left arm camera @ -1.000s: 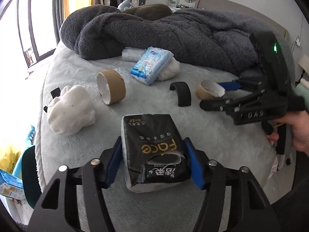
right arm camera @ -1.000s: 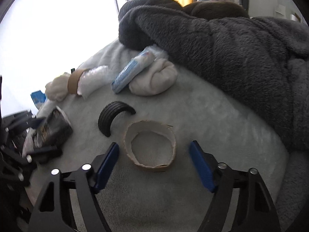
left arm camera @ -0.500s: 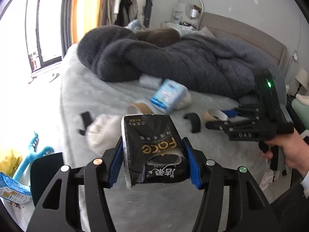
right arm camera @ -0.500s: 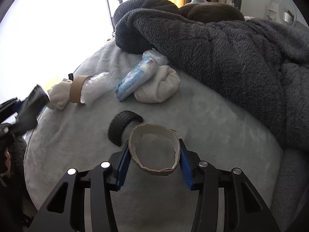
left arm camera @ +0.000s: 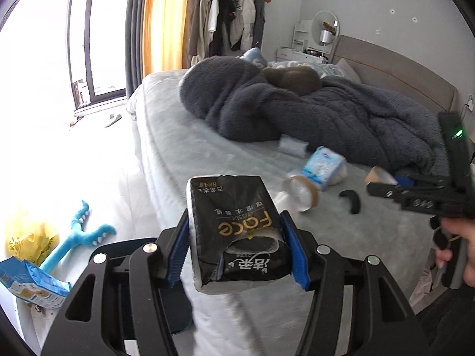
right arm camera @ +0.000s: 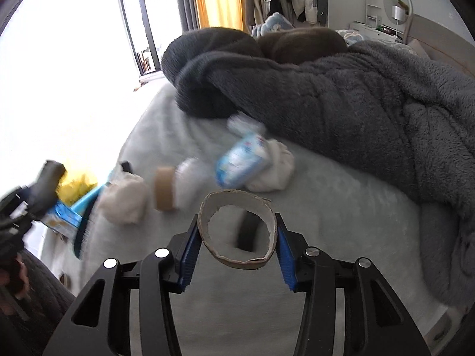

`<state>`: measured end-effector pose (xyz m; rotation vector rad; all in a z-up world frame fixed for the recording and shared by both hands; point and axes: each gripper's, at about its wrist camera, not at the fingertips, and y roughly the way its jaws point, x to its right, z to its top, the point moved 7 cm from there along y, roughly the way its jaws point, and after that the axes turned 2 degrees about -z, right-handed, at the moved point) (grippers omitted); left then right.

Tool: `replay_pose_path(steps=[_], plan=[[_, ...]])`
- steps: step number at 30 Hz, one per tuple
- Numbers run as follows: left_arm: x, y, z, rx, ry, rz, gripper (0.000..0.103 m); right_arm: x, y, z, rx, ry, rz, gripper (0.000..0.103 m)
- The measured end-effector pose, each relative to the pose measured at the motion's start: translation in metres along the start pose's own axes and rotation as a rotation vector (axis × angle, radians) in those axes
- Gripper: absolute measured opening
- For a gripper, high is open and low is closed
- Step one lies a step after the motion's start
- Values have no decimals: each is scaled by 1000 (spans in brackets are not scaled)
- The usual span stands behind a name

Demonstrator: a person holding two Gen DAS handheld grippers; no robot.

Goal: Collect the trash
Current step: 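Carry both items over the teal bin and open both grippers to drop them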

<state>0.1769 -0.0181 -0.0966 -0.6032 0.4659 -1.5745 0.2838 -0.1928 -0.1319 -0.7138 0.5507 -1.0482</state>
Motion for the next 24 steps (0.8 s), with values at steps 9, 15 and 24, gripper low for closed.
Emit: replay_pose_path(steps=[9,15,24], plan=[[-57,3,-19,-40,-62,34,61,-69,1,16,16,-50,40,48],[-91,17,-35,-95,-122,68,61,-110,11,25,10,-117,78,48],[-127,41,-62,-201,-141,122,61,-164,29,36,-7,-160,156,48]])
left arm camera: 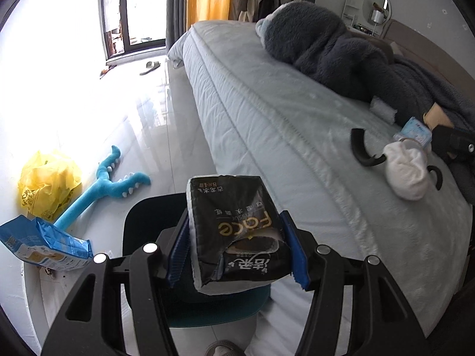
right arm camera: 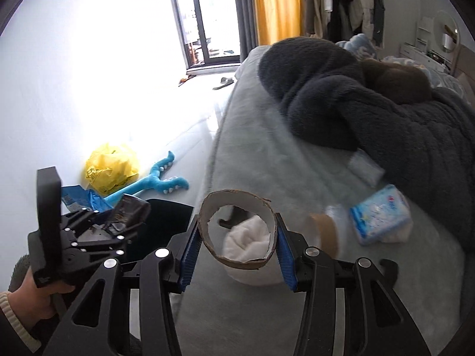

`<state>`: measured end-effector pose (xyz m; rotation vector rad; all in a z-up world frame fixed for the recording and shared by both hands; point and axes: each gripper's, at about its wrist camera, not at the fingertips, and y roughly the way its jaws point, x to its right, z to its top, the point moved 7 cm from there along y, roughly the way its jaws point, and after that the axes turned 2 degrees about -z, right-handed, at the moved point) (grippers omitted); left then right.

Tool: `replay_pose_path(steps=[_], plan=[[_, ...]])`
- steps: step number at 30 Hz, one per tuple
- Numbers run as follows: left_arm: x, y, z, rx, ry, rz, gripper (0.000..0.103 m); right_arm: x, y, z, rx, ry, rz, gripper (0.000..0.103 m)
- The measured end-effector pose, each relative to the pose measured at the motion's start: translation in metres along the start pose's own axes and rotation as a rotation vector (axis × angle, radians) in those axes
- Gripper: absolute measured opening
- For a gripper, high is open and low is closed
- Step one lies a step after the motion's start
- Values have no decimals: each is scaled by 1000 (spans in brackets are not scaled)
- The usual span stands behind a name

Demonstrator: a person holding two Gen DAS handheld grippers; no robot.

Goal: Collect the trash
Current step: 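Carry both items over the teal bin and open both grippers to drop them, then move both tools back over the bed toward the remaining items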

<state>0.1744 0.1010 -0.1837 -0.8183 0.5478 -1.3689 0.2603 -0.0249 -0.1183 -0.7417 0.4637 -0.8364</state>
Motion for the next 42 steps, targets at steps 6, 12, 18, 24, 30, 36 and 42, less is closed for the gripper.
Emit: replay_pose_path(steps=[6,12,18,24,30,36,42], plan=[[-32,18,-13,-69,-49,7,61,-34,21,8,-18,-29,47,48],[-60,38,-28,-138,-94,13,61,-67,43,11,-57,-62,87,48],[-76,57,-45,-201,-102,35,61,-95,65,9,-99,-97,105,48],[-93,61,-53,-223,-133,37,61,-116,86,4,-142,-128,117,48],[-107,52,-56,-219,-134,41,61,-128,108,-1,-183,-142,127,48],[-128,38,-56,-183,-172,45,64,-138,130,-7,-221,-149,126,48],[-130,19,-46,-113,-164,25,78,-145,150,-15,-263,-149,124,48]])
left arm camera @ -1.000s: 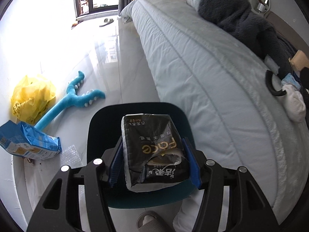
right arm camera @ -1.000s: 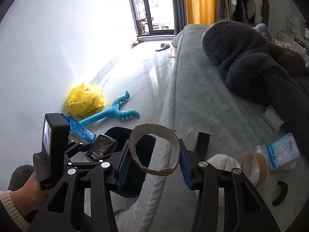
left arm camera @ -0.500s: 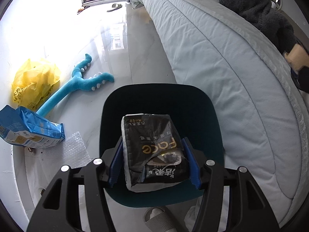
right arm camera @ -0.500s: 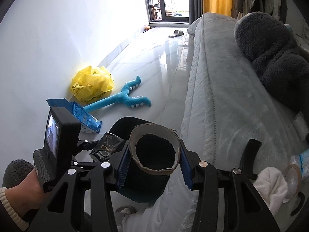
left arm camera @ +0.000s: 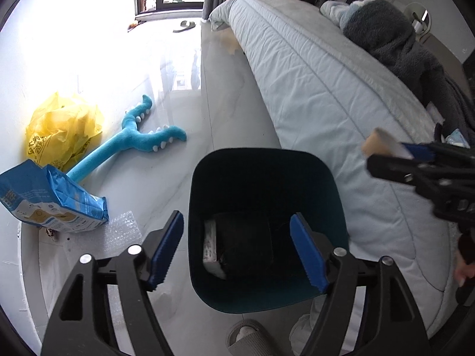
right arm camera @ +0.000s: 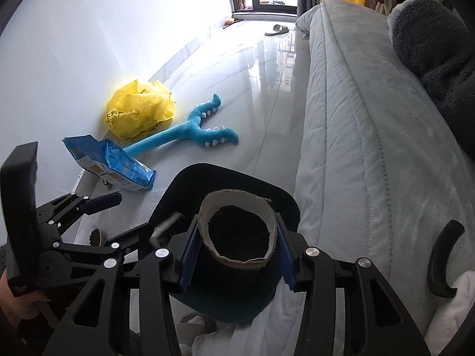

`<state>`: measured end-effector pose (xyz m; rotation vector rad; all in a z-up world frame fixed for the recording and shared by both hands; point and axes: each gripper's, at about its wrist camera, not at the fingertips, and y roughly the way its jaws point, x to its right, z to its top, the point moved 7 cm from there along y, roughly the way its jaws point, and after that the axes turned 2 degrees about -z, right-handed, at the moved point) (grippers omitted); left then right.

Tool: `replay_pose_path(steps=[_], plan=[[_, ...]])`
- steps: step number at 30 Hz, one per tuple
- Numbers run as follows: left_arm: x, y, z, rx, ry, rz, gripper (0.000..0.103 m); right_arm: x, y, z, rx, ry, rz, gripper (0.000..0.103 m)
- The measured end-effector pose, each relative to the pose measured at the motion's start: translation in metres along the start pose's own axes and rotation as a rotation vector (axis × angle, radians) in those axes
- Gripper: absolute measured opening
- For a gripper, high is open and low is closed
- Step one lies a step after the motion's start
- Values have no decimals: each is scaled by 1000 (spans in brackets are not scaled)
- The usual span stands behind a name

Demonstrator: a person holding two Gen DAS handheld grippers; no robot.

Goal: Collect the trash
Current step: 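Move both tools back over the bed toward the remaining items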

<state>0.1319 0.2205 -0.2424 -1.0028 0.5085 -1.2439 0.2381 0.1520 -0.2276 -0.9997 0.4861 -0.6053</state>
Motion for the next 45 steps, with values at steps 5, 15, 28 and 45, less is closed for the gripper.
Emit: replay_pose_path(steps=[5,15,28,45], plan=[[-13,-26,11,92,-54,5,85,-8,20,-1,-32,-19,-10,48],[-26,-61,28,225,-41,66,86,-21,57,-13,-115,-43,-13,48],[-8,-90,41,278,20,104,95,-17,88,-31,-199,2,-4,48],[33,-150,61,422,60,97,97,-45,56,-23,-132,-97,51,92]])
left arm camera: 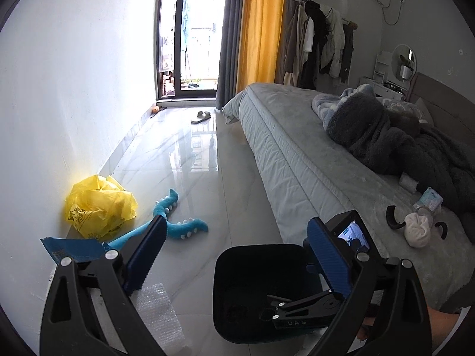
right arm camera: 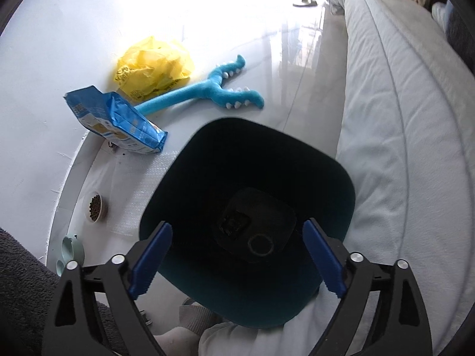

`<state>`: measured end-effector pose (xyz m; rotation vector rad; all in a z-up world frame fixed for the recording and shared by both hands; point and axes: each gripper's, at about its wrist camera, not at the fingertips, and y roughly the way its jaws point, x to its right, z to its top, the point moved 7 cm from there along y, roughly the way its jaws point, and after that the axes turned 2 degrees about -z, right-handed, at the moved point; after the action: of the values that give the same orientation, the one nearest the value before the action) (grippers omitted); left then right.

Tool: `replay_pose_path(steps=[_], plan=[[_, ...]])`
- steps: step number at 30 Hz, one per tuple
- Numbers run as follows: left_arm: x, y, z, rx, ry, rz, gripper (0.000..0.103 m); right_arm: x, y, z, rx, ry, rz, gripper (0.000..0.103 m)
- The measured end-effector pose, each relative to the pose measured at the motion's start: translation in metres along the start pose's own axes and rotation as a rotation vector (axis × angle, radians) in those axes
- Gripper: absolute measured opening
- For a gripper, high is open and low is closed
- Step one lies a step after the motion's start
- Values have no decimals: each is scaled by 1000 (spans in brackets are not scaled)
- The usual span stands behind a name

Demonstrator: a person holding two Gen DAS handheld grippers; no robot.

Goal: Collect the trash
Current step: 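Move both tools back over the bed toward the remaining items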

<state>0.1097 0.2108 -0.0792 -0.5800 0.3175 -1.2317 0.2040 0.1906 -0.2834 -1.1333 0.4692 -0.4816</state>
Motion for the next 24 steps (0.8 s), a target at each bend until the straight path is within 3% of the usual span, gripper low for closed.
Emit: replay_pose_path(steps=[3,8,17,24], plan=[[14,-13,13,54,50,15,97,0,-23,2,51,2,27,94],[30,-30,30,120,45,-24,97,7,-68,8,155,14,50,97],[49,-31,33,107,37,-59,97,38,-144,1,306,28,-37,99],[81,-23,34,77,34,-157,98,67,-188,-17,387,46,-81,99]])
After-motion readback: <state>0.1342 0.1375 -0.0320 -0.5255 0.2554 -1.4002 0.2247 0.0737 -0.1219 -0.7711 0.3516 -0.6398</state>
